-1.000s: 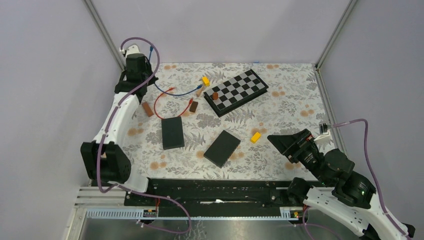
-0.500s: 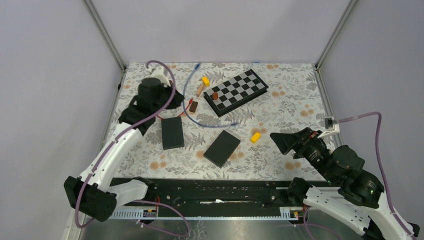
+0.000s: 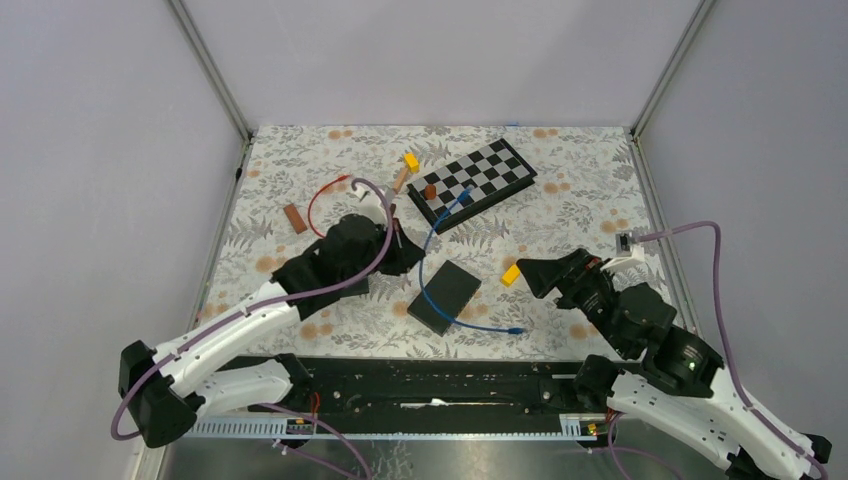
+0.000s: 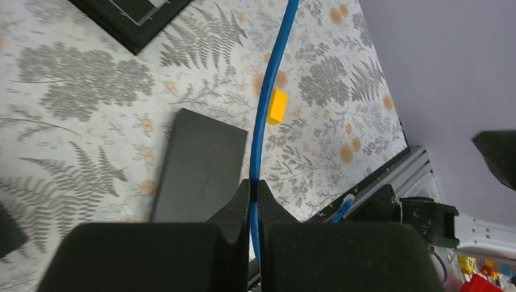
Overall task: Insert the plug into the switch port
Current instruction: Pick up the connector from the center of the board.
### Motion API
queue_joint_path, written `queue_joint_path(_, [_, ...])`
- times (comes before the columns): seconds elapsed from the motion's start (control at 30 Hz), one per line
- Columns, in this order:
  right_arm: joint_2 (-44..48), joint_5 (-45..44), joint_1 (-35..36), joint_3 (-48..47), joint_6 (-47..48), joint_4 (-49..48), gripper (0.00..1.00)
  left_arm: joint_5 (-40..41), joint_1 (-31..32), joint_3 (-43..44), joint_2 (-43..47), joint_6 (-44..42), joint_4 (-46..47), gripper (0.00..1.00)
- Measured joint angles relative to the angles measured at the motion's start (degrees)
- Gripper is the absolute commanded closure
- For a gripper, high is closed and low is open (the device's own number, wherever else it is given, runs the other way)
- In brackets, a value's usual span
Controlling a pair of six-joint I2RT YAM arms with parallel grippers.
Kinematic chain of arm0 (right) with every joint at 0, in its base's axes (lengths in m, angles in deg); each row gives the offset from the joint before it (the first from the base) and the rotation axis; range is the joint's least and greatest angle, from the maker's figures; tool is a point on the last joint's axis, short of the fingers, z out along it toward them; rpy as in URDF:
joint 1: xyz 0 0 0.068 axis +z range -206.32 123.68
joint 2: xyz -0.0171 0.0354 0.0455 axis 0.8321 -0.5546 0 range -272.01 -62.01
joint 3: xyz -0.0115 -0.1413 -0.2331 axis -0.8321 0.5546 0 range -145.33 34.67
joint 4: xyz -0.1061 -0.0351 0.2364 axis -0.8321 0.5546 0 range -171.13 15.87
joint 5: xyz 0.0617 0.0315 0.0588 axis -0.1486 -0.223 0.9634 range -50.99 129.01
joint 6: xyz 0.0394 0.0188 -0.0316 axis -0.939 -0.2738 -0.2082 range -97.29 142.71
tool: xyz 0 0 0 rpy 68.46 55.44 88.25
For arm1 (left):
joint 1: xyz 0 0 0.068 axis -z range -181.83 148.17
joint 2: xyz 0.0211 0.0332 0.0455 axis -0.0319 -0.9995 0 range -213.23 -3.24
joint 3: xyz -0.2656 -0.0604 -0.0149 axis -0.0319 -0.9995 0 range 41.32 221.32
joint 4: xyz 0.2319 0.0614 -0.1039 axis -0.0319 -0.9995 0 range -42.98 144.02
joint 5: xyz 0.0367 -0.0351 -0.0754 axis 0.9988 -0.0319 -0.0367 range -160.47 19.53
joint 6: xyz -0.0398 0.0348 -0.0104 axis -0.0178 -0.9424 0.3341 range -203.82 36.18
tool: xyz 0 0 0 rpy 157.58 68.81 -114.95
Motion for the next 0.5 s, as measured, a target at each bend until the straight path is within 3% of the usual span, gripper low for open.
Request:
queue_joint_path(0.2, [-1.3,-2.2,0.0,5.9,-4.9,-6.0,0.00,6.3,9.6,-1.0,-1.0,4.4,3.1,1.00])
queue_joint_path(0.5, [-15.9,-1.1,0.0,6.6,-14.0,-16.8,0.00,13.7,19.1,-0.9,-4.5,7.4,7.3,1.00])
